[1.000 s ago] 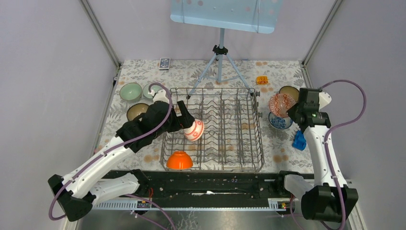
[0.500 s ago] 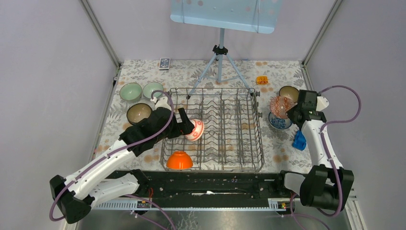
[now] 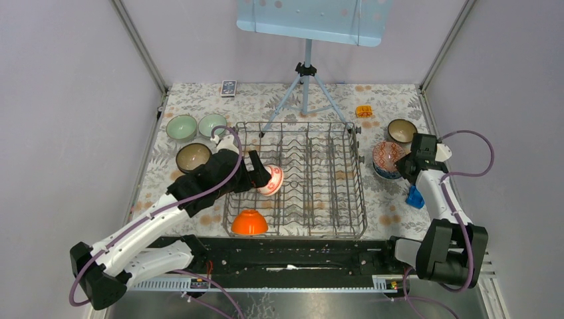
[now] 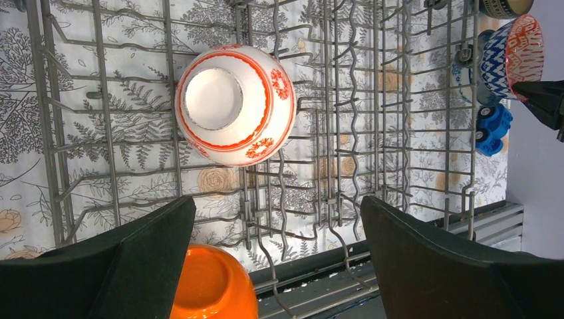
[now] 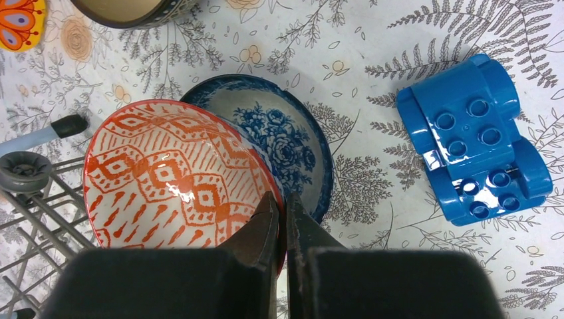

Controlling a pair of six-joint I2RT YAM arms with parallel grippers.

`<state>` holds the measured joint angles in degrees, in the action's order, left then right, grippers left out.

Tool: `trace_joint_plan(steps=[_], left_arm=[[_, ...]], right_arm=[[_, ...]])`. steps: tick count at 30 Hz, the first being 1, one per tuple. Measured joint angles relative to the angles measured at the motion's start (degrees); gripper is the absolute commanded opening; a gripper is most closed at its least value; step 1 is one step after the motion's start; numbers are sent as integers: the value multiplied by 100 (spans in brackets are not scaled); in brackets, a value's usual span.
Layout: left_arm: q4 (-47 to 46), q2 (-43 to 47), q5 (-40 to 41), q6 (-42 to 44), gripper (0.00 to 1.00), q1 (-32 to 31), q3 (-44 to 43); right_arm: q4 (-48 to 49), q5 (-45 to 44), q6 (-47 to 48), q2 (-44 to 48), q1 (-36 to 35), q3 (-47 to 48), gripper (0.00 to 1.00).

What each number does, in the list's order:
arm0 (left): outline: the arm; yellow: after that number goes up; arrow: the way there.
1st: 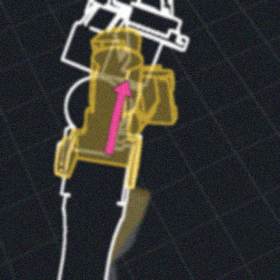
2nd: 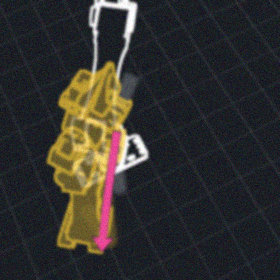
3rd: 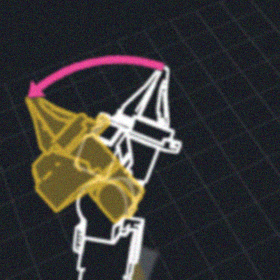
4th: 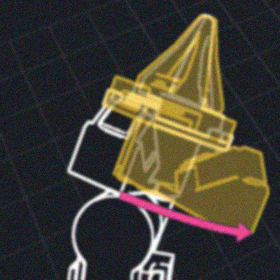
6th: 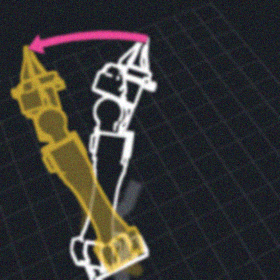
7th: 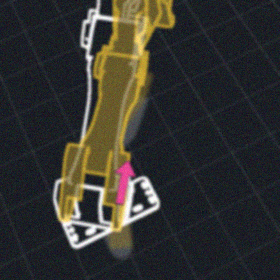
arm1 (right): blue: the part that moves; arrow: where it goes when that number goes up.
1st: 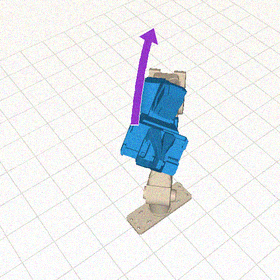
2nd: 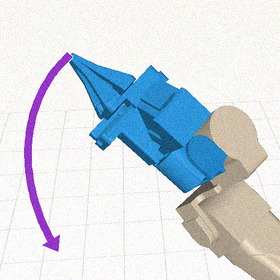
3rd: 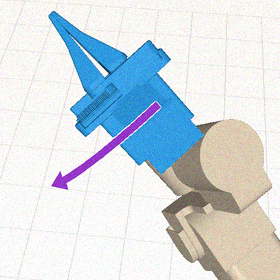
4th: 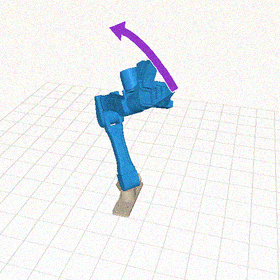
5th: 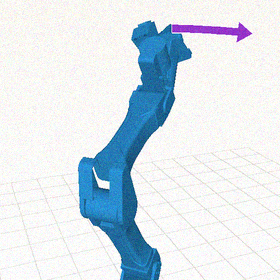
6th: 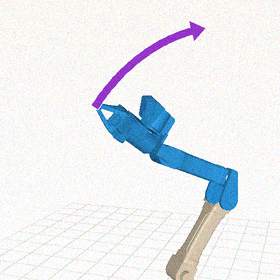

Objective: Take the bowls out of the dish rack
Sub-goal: Place the bowl with the bowl.

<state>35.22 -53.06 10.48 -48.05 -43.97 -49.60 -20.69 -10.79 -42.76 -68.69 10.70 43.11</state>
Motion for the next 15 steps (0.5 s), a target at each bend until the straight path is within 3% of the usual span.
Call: trace_joint_plan(steps=[15], left_arm=[[-31,-173,0,-22,99,0,52]], right_arm=[[341,39,0,-278,98,-136,0]])
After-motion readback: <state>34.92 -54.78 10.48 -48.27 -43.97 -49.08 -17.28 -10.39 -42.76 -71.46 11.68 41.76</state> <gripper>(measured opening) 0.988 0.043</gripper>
